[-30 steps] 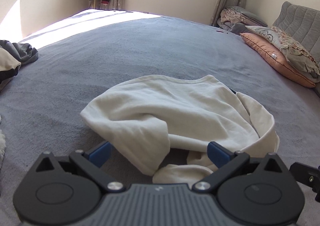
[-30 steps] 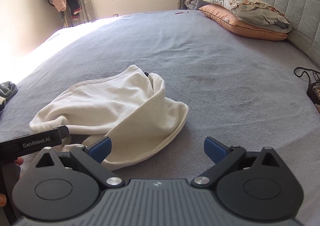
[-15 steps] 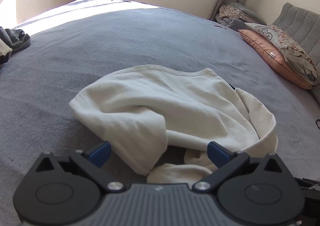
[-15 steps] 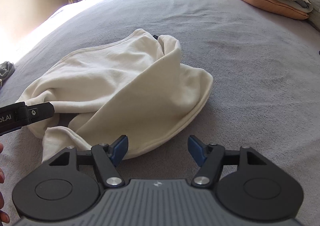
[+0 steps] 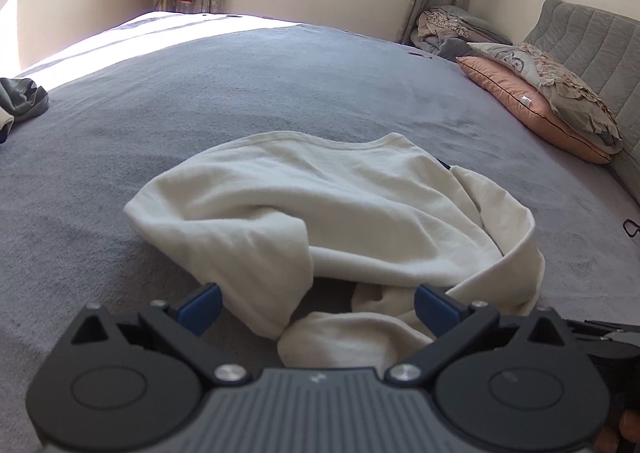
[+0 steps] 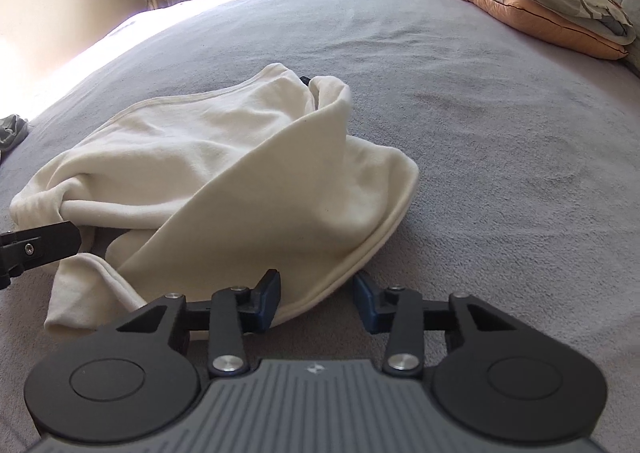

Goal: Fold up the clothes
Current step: 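Close the right gripper on the sweatshirt edge and lift it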

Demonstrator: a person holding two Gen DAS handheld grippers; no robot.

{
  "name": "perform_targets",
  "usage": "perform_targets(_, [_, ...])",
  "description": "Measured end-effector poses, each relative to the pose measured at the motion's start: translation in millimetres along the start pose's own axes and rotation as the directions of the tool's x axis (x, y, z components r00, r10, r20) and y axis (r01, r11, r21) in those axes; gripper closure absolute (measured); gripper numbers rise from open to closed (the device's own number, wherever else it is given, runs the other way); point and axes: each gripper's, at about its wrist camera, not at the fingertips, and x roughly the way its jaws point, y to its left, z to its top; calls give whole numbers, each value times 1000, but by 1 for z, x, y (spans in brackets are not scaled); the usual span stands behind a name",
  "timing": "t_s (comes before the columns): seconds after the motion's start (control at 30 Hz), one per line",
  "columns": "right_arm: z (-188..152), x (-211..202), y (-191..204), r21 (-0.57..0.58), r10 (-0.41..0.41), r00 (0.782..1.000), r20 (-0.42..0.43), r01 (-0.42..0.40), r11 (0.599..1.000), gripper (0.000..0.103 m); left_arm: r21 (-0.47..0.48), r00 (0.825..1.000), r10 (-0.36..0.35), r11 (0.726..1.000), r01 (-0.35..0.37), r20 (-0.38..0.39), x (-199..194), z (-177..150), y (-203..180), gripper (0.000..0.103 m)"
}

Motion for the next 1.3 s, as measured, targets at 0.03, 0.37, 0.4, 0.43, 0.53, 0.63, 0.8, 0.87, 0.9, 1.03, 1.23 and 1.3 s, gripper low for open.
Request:
perform_targets(0.03, [0,-1,1,-4,2,1000,1,-2,1000,70,3,1000,0,1000,0,1,0,-1,0,0])
perform_targets(0.37, [0,-14,6,-26,-61,997,53,62,998,88,12,999,23,1000,-23,-24,5,-6,-2,0])
perform_targets(0.4, [1,-16,7,-28,-73,995,66,75,997,89,10,999,23,1000,-23,-27,5,-6,-2,0])
perform_targets(0.43, [1,-18,8,-33,-86,993,80,89,995,90,8,999,23,1000,-23,-31,6,-6,-1,0])
perform_targets(0.53, [2,-25,12,-48,-126,985,120,133,990,94,5,999,24,1000,-24,-37,6,-7,0,0])
perform_targets(0.63, [3,-32,14,-63,-155,975,156,166,984,95,6,999,24,1000,-24,-35,5,-6,-1,0])
perform_targets(0.8, [4,-43,17,-88,-194,957,216,217,972,96,5,999,20,1000,-20,-35,5,-7,0,0])
perform_targets(0.87, [4,-46,17,-94,-203,951,234,230,969,96,8,999,19,1000,-19,-34,5,-7,-1,0])
perform_targets(0.9, [5,-48,18,-97,-208,948,242,236,967,96,10,999,19,1000,-18,-34,5,-7,-1,0])
perform_targets(1.03, [6,-52,17,-102,-220,938,266,255,962,97,20,999,19,1000,-19,-34,5,-8,-2,0])
perform_targets(1.23, [8,-56,15,-101,-236,930,283,273,957,97,31,999,19,999,-17,-39,5,-9,-5,0])
perform_targets(1.3, [8,-56,14,-98,-242,928,284,279,955,97,36,999,18,999,-16,-44,6,-9,-5,0])
